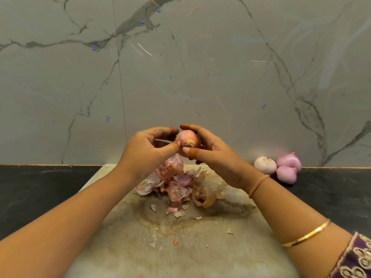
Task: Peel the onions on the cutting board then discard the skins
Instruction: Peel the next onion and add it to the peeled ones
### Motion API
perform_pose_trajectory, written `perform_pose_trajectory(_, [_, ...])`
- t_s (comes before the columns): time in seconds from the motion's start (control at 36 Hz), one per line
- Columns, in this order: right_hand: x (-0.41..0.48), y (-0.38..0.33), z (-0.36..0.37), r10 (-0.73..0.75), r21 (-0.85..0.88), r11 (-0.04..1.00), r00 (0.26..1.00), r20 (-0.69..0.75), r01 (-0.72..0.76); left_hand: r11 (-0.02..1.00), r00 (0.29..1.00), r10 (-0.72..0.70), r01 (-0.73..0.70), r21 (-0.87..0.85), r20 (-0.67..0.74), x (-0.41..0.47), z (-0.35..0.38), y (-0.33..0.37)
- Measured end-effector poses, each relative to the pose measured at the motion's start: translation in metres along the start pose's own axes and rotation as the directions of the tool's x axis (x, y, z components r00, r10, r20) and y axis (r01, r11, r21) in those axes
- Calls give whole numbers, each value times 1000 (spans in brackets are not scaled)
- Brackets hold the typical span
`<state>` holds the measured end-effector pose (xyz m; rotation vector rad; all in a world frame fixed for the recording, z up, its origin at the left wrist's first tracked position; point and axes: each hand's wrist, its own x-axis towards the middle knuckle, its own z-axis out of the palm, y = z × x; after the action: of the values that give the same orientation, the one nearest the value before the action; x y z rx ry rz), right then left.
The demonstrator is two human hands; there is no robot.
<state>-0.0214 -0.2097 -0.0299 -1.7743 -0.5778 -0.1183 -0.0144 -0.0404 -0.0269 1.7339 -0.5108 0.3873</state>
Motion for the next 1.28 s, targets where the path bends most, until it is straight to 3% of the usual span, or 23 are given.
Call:
perform_pose_trajectory(0.22, [0, -2, 2, -9, -101, 995, 1000, 1, 9, 999, 1000, 21, -21, 24, -16, 2, -2, -1])
perform_pose_trajectory(0.39, [-1, -5, 0, 13, -55, 998, 1000, -11, -14, 1000, 999, 21, -21, -13, -40, 2, -3, -1])
perform_pose_trajectory(0.47, [-1, -6, -1, 15, -43, 999, 999, -28, -16, 997, 1000, -13, 14, -78, 13, 0, -1, 1])
perform_pose_trajectory(0.56, [-1, -5, -1, 11, -53, 999, 999, -30, -12, 1000, 998, -6, 6, -3, 56, -1, 0, 0])
perform_pose_trajectory(0.83, [1, 0, -3, 62, 15, 998, 998, -22, -62, 999, 1000, -3, 3, 32, 4, 2, -1, -3])
perform_pose_trajectory(0.97, [0, -1, -2, 67, 83, 995, 997, -39, -63, 991, 996, -79, 83, -102, 43, 2, 0, -2])
perform_pose_trajectory(1.28, [1, 0, 0, 60, 61, 996, 998, -20, -59, 988, 988, -136, 140, -71, 70, 2, 1, -3])
